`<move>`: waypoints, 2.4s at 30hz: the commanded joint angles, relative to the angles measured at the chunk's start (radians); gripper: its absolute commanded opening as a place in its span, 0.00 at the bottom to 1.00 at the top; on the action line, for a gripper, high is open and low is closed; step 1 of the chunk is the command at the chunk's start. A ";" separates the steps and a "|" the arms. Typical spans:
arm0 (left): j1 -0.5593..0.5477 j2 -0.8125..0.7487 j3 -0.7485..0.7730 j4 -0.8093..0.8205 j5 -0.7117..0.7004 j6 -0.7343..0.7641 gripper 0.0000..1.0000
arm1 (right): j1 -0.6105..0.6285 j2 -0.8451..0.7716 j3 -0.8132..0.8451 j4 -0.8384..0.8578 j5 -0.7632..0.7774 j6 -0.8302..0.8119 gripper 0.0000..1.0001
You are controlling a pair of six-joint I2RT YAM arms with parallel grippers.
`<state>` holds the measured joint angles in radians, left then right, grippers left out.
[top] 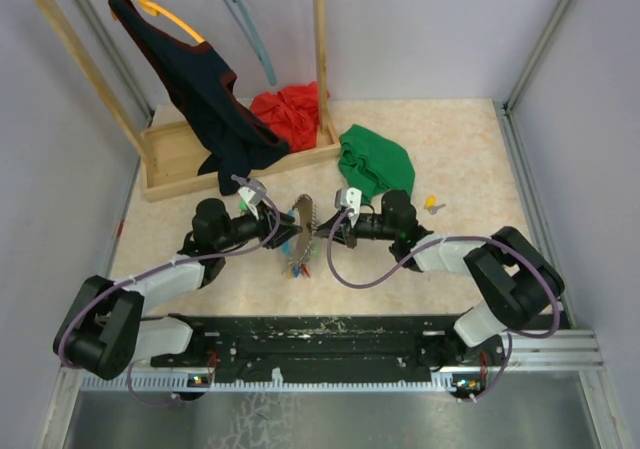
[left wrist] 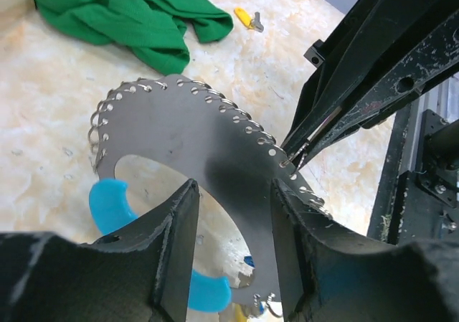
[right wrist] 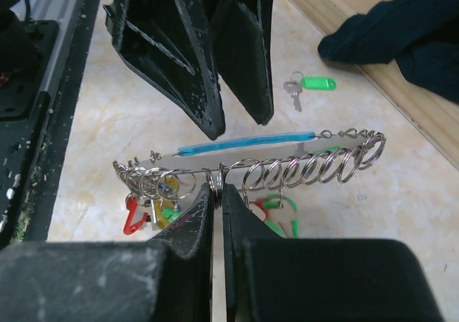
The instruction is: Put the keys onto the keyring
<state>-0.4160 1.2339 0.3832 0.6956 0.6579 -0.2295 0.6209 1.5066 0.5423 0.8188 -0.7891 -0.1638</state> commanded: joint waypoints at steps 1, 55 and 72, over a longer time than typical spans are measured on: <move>0.005 0.021 0.012 0.081 0.064 0.084 0.48 | -0.012 -0.052 0.084 0.071 -0.121 0.013 0.00; -0.090 0.185 0.104 0.033 0.266 0.476 0.27 | -0.029 0.032 0.219 -0.378 -0.204 -0.258 0.00; -0.092 0.237 0.170 -0.116 0.258 0.497 0.02 | -0.024 -0.004 0.208 -0.375 -0.188 -0.261 0.00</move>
<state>-0.5083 1.4528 0.5213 0.6319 0.9119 0.2432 0.5861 1.5650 0.7090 0.3874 -0.9344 -0.4118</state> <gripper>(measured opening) 0.070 0.024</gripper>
